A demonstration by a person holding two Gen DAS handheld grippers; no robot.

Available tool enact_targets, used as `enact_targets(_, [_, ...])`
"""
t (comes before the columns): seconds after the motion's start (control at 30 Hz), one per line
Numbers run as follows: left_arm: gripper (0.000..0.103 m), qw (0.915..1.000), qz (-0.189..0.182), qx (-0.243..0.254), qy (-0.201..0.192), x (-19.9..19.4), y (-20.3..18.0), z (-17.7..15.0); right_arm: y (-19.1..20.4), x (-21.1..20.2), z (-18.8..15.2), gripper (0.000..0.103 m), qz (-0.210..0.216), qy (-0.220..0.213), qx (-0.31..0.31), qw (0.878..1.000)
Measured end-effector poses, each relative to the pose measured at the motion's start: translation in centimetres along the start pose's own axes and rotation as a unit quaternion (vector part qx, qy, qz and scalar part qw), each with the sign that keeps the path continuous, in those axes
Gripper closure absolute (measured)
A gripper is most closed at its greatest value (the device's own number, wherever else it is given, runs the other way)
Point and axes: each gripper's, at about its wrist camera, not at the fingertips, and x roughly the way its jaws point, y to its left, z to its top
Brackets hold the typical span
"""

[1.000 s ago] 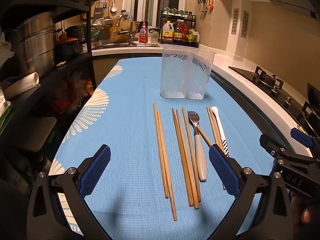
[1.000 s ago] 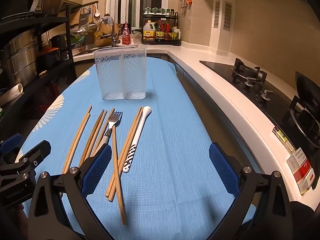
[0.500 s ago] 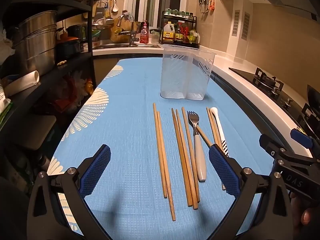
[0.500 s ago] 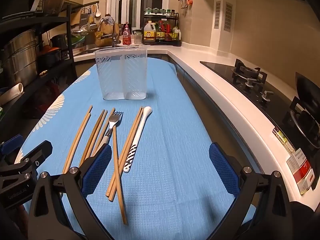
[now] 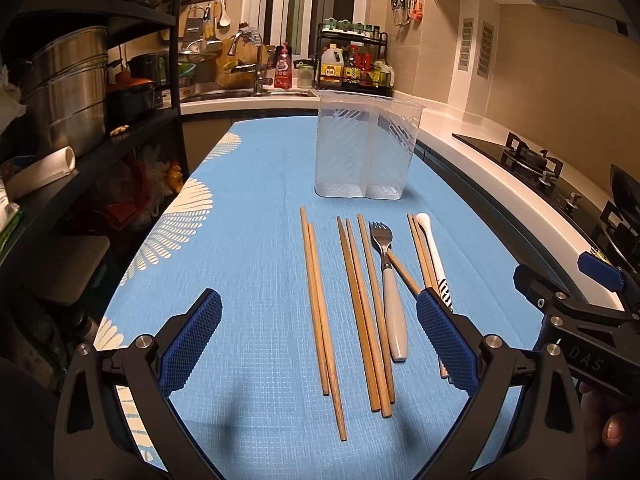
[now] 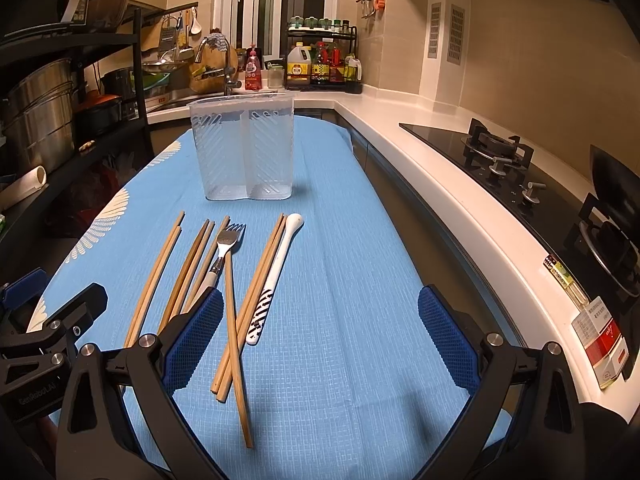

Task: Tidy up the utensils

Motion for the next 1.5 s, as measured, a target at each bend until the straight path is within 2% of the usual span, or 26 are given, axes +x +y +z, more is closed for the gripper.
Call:
enact_targets(0.7, [0.009, 0.9999, 0.006, 0.007, -0.006, -0.31, -0.39, 0.09, -0.16, 0.16, 0.02, 0.007, 0.000, 0.000, 0.000, 1.000])
enact_targets(1.03, [0.013, 0.9999, 0.003, 0.012, -0.010, -0.55, -0.56, 0.10, -0.03, 0.17, -0.05, 0.007, -0.001, -0.001, -0.001, 1.000])
enact_targets(1.3, [0.022, 0.9997, 0.001, 0.016, -0.016, -0.62, -0.61, 0.24, 0.22, 0.14, -0.01, 0.007, 0.008, -0.002, 0.001, 1.000])
enact_targets(1.5, [0.039, 0.9997, -0.007, 0.018, -0.014, -0.84, -0.51, 0.45, 0.04, -0.20, 0.11, 0.012, 0.017, -0.003, 0.011, 1.000])
